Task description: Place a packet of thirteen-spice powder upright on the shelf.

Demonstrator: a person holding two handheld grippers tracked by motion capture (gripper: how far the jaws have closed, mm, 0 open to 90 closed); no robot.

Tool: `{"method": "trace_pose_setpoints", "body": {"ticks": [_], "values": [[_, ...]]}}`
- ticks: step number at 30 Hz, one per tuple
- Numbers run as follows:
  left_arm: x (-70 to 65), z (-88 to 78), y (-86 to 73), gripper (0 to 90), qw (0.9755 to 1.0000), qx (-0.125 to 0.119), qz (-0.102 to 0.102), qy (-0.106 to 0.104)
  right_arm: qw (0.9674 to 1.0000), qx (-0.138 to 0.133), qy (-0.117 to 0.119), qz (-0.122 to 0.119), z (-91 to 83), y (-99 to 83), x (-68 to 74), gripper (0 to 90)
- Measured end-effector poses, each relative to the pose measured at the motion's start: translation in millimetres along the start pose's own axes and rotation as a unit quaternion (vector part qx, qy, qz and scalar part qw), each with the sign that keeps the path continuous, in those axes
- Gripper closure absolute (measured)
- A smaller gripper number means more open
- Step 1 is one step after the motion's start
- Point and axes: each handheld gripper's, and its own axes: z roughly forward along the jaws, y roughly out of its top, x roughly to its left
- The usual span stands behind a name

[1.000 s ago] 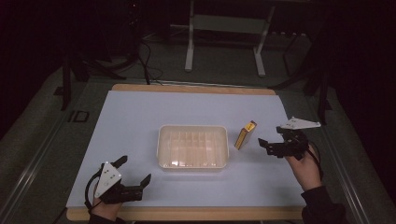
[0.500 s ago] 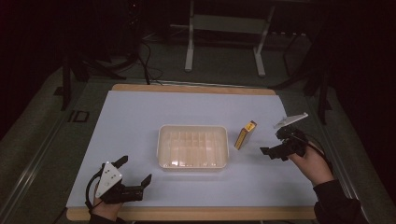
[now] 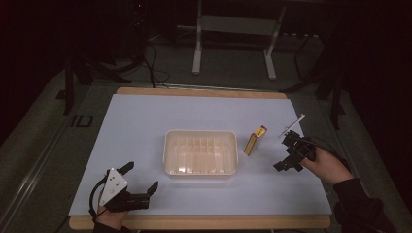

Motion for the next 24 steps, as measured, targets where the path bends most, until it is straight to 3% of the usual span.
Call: {"method": "trace_pose_setpoints", "body": {"ticks": [1, 7, 12, 15, 21, 22, 24], "values": [[-0.1, 0.1, 0.0, 0.0, 1.0000, 0.000, 0.001, 0.000, 0.9997, 0.021, 0.003, -0.009, 1.7, 0.5, 0.5, 14.7], [-0.1, 0.3, 0.0, 0.0, 1.0000, -0.001, 0.001, -0.001, 0.9973, 0.064, 0.018, -0.032, 6.9, 1.1, 2.5, 14.7], [-0.3, 0.5, 0.1, 0.0, 1.0000, 0.000, 0.001, -0.002, 0.9949, 0.082, 0.024, -0.054, 9.2, 1.7, 1.9, 14.7], [0.0, 0.4, 0.2, 0.0, 1.0000, -0.001, 0.000, -0.002, 0.9869, 0.112, 0.039, -0.110, 14.9, 1.0, 6.6, 14.7], [-0.1, 0.7, 0.3, 0.0, 1.0000, -0.001, 0.000, -0.003, 0.9717, 0.150, 0.036, -0.179, 22.2, 0.9, 19.4, 14.9], [-0.1, 0.7, 0.3, 0.0, 1.0000, -0.001, 0.000, -0.003, 0.9717, 0.150, 0.036, -0.179, 22.2, 0.9, 19.4, 14.9], [0.0, 0.6, 0.3, 0.0, 1.0000, -0.002, -0.001, -0.003, 0.9660, 0.160, 0.039, -0.199, 23.2, 1.6, 23.6, 15.0]]}}
